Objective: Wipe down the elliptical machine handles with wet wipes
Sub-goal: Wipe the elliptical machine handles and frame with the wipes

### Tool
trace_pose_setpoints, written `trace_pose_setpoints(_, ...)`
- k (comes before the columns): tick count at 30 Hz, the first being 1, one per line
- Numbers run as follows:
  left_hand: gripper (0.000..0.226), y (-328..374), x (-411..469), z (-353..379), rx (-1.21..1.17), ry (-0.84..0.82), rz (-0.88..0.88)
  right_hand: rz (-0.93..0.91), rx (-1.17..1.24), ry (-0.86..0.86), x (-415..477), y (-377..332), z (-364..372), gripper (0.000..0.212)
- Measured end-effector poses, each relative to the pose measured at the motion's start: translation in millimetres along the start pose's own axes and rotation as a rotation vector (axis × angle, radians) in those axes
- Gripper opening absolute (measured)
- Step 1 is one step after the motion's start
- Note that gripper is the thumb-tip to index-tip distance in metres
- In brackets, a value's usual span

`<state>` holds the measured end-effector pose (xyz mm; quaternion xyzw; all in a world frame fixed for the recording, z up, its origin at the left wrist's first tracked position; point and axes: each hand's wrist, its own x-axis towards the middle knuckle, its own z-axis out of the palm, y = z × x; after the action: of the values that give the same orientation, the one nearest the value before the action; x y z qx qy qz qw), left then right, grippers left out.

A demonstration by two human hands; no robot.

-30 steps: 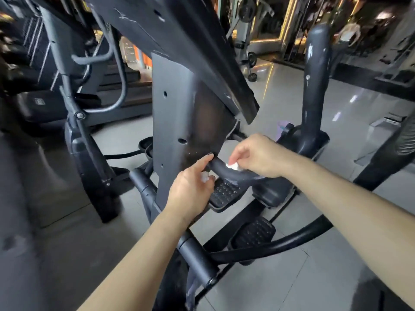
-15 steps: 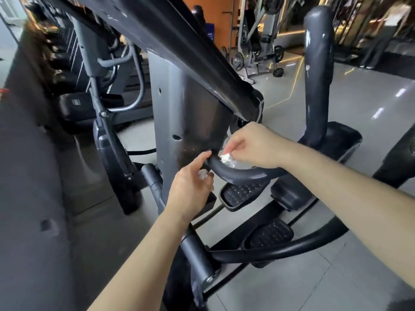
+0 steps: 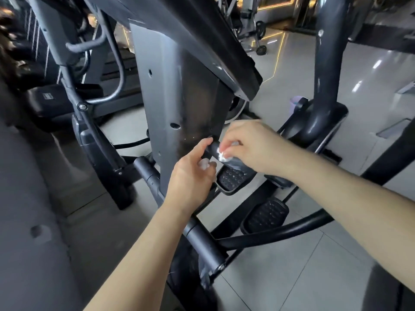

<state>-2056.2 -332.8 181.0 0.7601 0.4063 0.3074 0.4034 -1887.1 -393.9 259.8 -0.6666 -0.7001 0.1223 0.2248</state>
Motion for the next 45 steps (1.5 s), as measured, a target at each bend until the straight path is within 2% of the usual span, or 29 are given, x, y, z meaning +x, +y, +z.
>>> trace_pose_setpoints(3, 0.048, 1, 1, -2, -0.004, -0.014, 0.004, -0.057, 0.007, 0.026, -1, 0, 13, 0.006)
trace_pose_setpoints(9, 0.047, 4, 1, -6, 0.027, -0.033, 0.033, 0.007, -0.046, 0.042, -44, 18, -8, 0.014)
trace_pose_setpoints(14, 0.045, 7, 2, -11, 0.064, -0.018, 0.046, -0.221, -0.113, 0.223, -26, 4, 33, 0.007)
trace_pose_setpoints(17, 0.045, 8, 3, -12, 0.055, -0.037, 0.048, -0.263, -0.198, 0.280, -17, 0, 49, 0.011)
trace_pose_setpoints(22, 0.041, 3, 5, -10, 0.015, -0.047, 0.048, -0.209, -0.154, 0.300, -59, 17, 40, 0.011)
trace_pose_setpoints(26, 0.041, -1, 5, -9, -0.040, -0.080, 0.036, -0.180, -0.174, 0.412, -73, 24, 45, 0.008)
trace_pose_setpoints(30, 0.043, -2, 6, -10, -0.014, -0.083, 0.036, -0.276, -0.243, 0.454, -43, 10, 64, 0.009)
trace_pose_setpoints(34, 0.052, -1, 6, -12, -0.011, -0.096, 0.034, -0.334, -0.290, 0.446, -31, 4, 72, 0.020)
trace_pose_setpoints(36, 0.047, -1, 6, -11, -0.007, -0.082, 0.033, -0.351, -0.292, 0.434, -39, 10, 68, 0.022)
trace_pose_setpoints(41, 0.043, -4, 5, -10, -0.062, -0.090, 0.046, -0.307, -0.229, 0.507, -75, 36, 54, 0.013)
trace_pose_setpoints(45, 0.044, -3, 2, -10, -0.049, -0.077, 0.060, -0.307, -0.197, 0.562, -64, 26, 61, 0.015)
